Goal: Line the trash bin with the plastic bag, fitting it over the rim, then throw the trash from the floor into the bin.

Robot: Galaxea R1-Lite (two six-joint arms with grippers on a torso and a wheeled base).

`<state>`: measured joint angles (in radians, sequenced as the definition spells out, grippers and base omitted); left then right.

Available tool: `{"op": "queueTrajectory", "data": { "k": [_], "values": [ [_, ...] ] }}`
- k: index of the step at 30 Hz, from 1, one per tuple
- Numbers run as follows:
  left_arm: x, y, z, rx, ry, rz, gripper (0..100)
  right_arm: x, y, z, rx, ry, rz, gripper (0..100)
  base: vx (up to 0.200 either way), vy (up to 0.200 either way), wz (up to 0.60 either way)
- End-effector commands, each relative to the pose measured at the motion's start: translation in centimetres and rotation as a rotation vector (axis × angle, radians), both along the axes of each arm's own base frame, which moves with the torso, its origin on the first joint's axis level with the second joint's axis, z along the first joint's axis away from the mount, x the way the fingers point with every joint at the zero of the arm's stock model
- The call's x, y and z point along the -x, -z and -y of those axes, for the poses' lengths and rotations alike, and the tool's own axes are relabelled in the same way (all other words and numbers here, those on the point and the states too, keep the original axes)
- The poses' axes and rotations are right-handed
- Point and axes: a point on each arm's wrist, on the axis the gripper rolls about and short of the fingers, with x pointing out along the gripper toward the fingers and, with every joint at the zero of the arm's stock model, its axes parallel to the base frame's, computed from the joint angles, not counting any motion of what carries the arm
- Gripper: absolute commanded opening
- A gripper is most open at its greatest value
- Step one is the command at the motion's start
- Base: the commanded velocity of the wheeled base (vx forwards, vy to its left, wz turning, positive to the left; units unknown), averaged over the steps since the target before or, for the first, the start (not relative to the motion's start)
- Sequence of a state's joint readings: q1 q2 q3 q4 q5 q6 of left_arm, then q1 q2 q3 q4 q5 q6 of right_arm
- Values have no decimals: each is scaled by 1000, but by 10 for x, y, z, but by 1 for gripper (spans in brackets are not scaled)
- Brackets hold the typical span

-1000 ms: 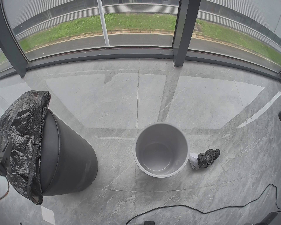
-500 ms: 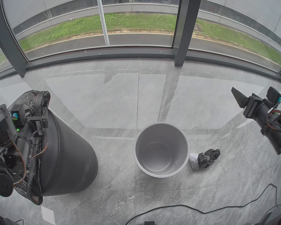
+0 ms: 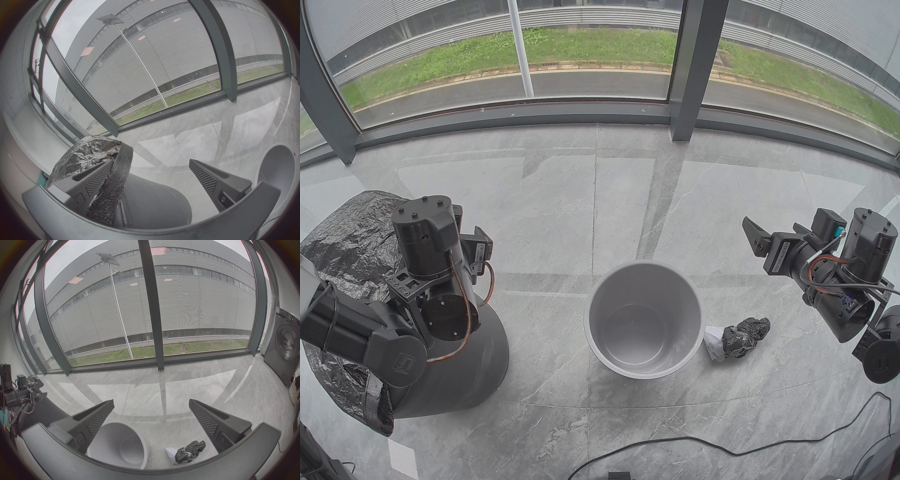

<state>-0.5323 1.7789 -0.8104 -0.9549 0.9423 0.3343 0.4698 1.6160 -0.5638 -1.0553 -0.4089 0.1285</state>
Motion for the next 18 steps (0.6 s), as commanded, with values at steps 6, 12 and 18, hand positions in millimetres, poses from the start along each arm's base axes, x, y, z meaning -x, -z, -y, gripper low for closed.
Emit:
{"op": "queueTrajectory", "data": {
  "k": [6,12,18],
  "values": [
    [16,-34,-5,28,-20,50,100,-5,8,-3,14,-1,-25,100,0,0,0],
    [33,-49,-29,37,-59,65,100,-5,9,-3,14,1,-27,100,0,0,0],
    [38,-60,-59,114,-100,192,100,-5,9,-1,15,7,-27,100,0,0,0]
  ]
}}
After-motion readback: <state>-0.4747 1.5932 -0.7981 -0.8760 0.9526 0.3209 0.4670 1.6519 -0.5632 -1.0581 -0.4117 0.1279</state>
